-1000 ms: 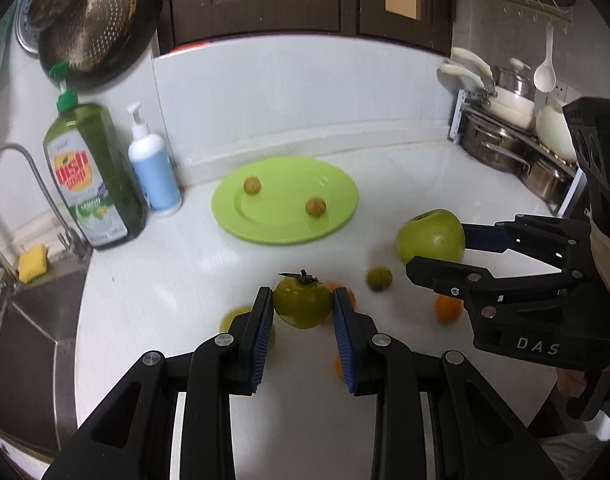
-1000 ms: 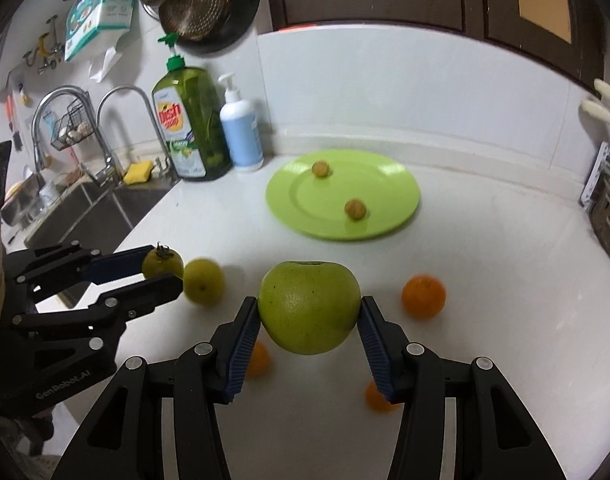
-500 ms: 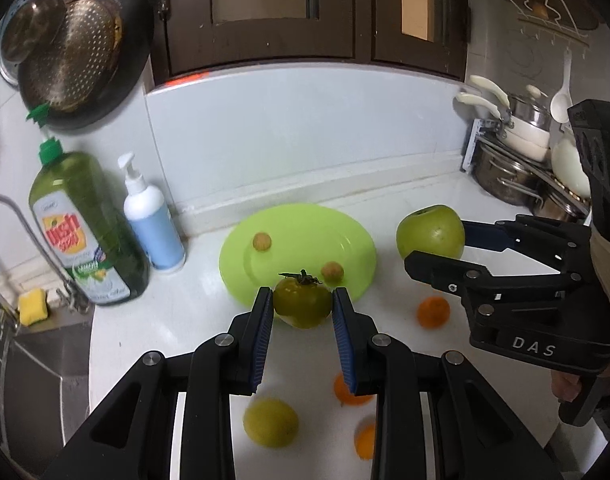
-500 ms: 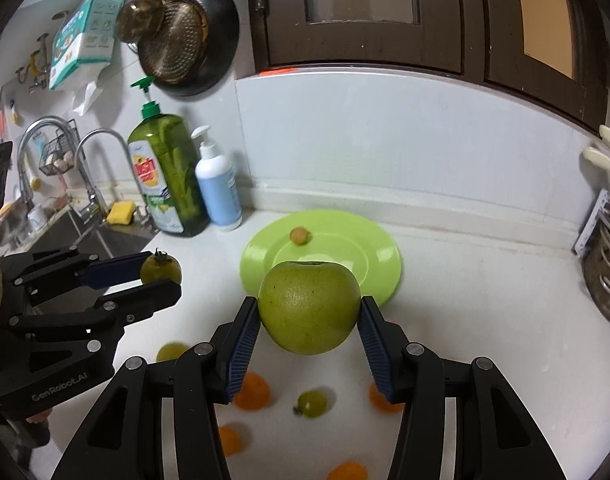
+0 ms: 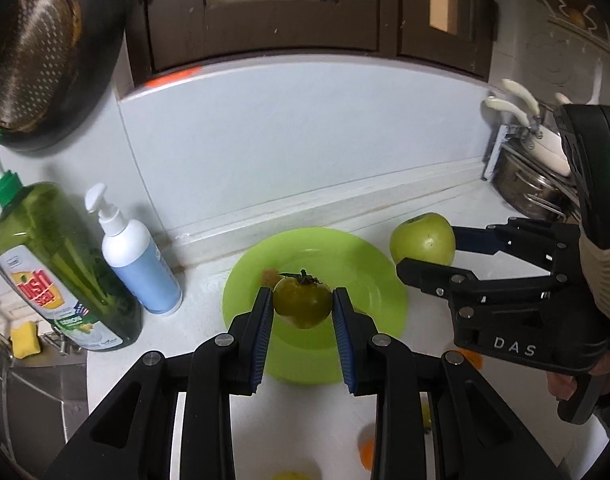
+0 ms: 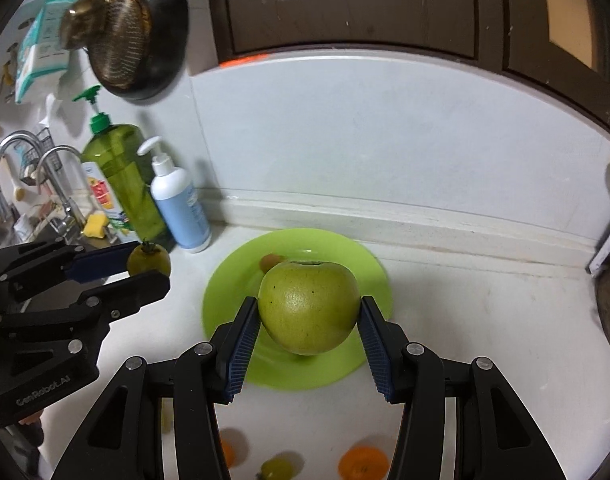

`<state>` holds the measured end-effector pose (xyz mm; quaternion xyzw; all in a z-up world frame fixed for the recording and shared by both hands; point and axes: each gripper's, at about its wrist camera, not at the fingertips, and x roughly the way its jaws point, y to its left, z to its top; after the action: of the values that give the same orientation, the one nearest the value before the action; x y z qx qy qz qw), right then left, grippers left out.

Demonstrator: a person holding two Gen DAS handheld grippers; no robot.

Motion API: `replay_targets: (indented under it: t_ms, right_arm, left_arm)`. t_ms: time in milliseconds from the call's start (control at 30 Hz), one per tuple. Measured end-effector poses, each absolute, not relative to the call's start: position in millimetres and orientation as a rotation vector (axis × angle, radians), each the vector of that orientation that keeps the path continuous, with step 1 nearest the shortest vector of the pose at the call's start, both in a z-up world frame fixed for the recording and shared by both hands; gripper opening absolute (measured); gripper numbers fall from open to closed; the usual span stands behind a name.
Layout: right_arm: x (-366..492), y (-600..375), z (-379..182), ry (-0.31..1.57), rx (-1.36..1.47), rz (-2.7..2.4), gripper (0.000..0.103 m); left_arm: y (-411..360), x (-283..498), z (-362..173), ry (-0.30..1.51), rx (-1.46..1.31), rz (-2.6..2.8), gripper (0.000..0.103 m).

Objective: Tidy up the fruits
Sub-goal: 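Lift the green tomato and green apple and carry both over the green plate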

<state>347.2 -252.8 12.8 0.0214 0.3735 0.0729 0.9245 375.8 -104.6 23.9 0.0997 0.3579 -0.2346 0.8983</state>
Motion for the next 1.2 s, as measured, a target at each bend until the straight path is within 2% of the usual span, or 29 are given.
replay_targets:
  t_ms: [633, 1200]
  right_arm:
    - [459.5, -252.4, -45.5, 0.955, 0.011, 0.185, 0.051]
    - [490.7, -243.3, -85.4, 1.066, -0.012, 0.184, 0.051]
  left_arm:
    - [-110.2, 458.6, -44.3, 0.924, 0.198, -0.453, 0.03]
    - [-118.0, 484.3, -80.7, 1.017, 0.212, -0.464, 0.03]
